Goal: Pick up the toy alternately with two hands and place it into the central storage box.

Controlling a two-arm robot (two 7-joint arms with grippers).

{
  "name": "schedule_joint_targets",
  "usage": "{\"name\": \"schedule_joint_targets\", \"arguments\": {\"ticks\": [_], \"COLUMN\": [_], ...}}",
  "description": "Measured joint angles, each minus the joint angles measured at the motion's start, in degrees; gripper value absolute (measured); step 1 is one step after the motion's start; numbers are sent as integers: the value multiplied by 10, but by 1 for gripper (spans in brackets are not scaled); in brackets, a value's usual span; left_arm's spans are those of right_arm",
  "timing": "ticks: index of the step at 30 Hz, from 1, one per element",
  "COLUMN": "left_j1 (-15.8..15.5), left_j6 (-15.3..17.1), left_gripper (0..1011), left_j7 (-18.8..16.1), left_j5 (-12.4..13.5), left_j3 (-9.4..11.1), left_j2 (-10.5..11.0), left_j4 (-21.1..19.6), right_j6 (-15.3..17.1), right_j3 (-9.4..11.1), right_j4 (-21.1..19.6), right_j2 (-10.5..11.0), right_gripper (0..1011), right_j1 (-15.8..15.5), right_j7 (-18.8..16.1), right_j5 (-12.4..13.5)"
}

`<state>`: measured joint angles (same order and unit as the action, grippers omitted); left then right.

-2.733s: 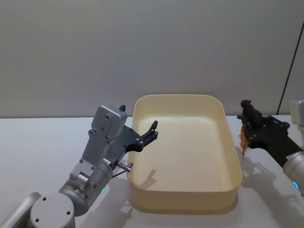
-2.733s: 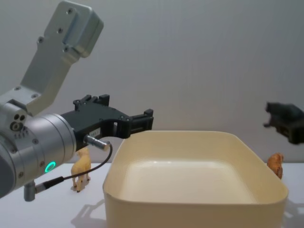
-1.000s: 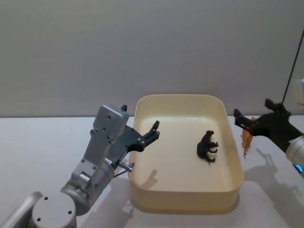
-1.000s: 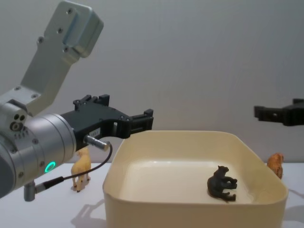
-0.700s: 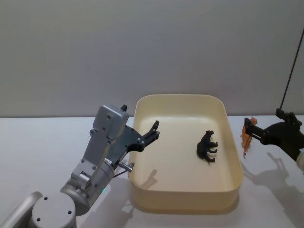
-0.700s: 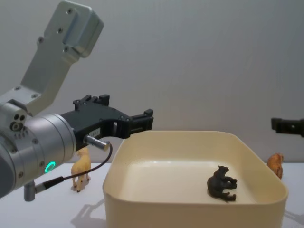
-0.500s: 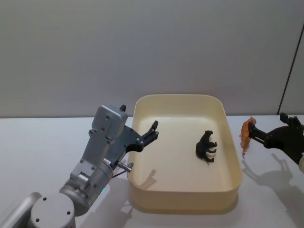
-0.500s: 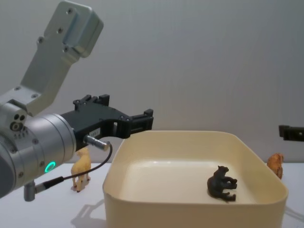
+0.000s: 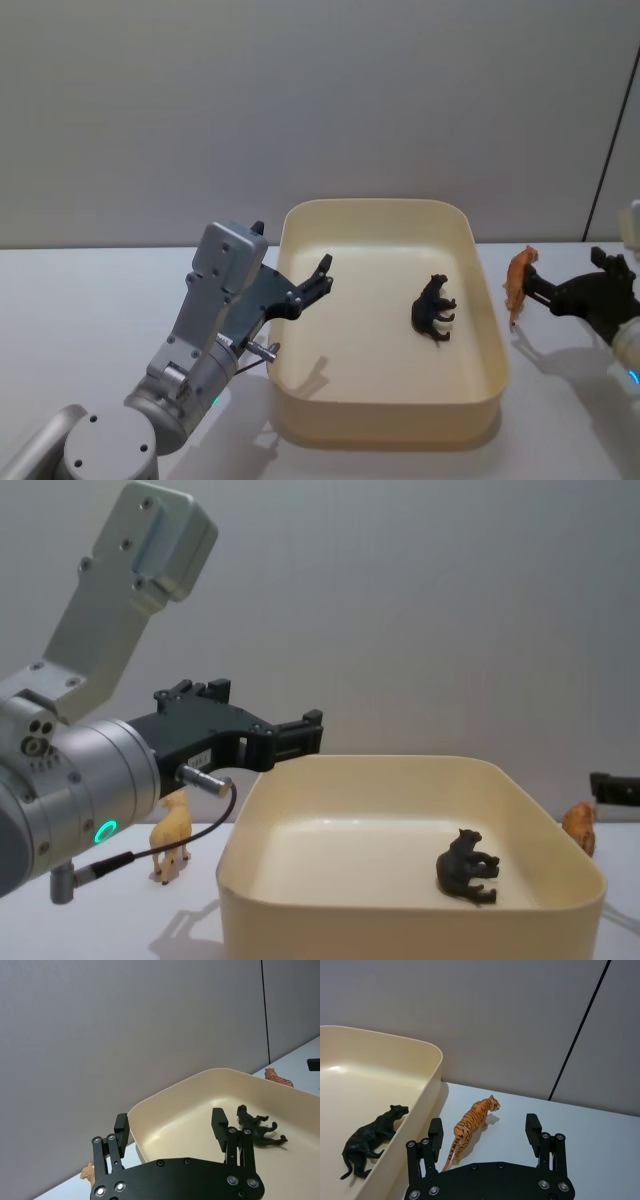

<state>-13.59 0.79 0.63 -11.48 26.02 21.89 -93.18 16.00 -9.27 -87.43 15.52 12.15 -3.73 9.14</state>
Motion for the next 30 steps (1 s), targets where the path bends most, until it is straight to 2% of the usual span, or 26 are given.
{"name": "schedule_joint_targets", "arguments": {"ticks": [16,30], "left_j1": [0,0], "left_j6": [0,0], "left_gripper": [1001,1001], "left_j7": [0,0], "left_j5": [0,0], "left_j3": [0,0], "left_j2": [0,0], "left_j4": [0,0], "right_j6": [-27,-50], "right_j3": [-26,-40], "right_j4": [107,203], "right_j2": [-42,-70], "right_gripper": [1001,986], "right_j1": [57,105], "right_j7": [22,37], "right_j5": [-49,-78]}}
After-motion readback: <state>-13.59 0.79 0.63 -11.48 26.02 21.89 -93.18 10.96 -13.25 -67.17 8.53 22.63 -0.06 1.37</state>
